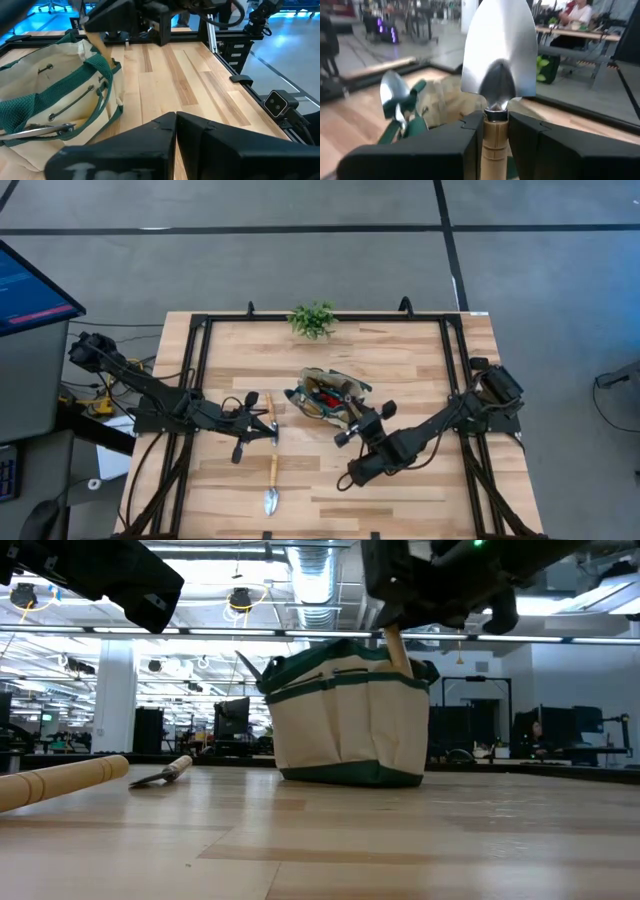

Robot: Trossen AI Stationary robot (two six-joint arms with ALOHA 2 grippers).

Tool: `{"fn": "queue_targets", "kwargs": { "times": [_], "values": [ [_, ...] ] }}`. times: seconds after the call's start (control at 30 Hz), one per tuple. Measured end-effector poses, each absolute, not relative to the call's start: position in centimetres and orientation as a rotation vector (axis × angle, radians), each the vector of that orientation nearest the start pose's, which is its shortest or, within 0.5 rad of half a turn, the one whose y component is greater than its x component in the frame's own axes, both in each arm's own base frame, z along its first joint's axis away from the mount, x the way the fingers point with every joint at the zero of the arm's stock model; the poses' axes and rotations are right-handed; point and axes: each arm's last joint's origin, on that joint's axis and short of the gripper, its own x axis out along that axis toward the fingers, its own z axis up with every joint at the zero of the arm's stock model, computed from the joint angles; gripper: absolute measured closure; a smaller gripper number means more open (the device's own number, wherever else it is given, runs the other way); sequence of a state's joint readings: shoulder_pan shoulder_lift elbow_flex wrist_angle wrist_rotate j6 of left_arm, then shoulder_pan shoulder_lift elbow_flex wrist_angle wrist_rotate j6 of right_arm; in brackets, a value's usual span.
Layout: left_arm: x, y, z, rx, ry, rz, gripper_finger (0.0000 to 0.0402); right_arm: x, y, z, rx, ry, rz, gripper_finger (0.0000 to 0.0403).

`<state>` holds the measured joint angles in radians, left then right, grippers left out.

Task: Pick & Place Garden tools in Gardening bag
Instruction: Put the right trowel into the gardening bag

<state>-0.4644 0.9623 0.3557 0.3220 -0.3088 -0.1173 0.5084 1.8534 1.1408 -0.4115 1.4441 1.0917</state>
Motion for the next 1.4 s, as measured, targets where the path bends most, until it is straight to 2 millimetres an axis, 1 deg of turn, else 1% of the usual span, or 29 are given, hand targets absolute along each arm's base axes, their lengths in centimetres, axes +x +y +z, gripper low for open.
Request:
{"fn": "queue_targets", "kwargs": {
  "times": [0.13,0.33,0.43,0.53,0.63,0.8,1.07,1.2,1.4],
  "values": [
    [17.9,-8.0,20.3,-0.009,0.272,-0.139,0.0399,32.6,13.9,17.7,0.038,0.201,-0.977,0.0343],
    [17.9,-8.0,20.3,-0.009,0.272,-0.139,0.0399,32.9,13.7,17.8,0.02,0.206,-0.978,0.0269],
    [17.9,-8.0,20.3,-0.009,0.272,-0.139,0.0399,32.8,13.9,17.8,-0.003,0.219,-0.971,0.0242],
    [17.9,-8.0,20.3,-0.009,0.272,-0.138,0.0399,32.7,14.2,17.8,-0.038,0.235,-0.958,0.0224],
    [17.9,-8.0,20.3,-0.009,0.272,-0.138,0.0399,32.6,14.4,17.9,-0.042,0.235,-0.95,0.0218],
    [17.9,-8.0,20.3,-0.009,0.272,-0.139,0.0399,32.4,14.7,17.9,-0.068,0.217,-0.959,0.0229],
    [17.9,-8.0,20.3,-0.009,0.272,-0.139,0.0399,32.0,15.6,17.9,-0.076,0.22,-0.929,0.0277],
    [17.9,-8.0,20.3,-0.009,0.272,-0.139,0.0399,31.5,16.4,17.9,-0.123,0.242,-0.897,0.0298],
    [17.9,-8.0,20.3,-0.009,0.272,-0.139,0.0399,31.2,17.2,17.8,-0.138,0.27,-0.856,0.0307]
  ]
}}
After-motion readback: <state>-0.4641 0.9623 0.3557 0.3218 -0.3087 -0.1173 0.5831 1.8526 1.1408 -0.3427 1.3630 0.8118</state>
